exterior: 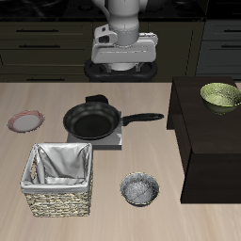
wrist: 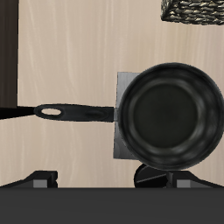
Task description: Place the black bowl on the plate
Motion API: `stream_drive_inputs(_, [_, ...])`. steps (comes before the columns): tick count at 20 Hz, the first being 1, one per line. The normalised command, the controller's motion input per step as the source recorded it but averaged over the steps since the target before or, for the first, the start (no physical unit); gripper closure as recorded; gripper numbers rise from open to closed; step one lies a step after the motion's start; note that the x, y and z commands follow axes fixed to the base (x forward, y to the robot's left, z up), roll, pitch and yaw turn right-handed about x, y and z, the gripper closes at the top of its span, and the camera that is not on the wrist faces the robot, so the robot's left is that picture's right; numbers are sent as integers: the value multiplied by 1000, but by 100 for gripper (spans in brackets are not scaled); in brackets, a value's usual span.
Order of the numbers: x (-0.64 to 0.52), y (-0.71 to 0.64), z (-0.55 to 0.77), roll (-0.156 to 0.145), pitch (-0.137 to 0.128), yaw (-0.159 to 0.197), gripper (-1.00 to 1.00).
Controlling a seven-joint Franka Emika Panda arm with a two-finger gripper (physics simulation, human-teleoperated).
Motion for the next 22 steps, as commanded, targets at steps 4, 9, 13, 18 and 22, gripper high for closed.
stream_drive_inputs(4, [278,34,-78,-14,2,-10,-100])
stream_drive_inputs(9, [331,40,50,-8,-21,4,-100])
stream_drive_inputs(13, [302,49,8,14,-9,0,-100])
stream_drive_inputs(18, [393,41,6,-15,-9,-10,-100])
stream_drive_inputs(22, [383,26,18,-22,-8,-4,-100])
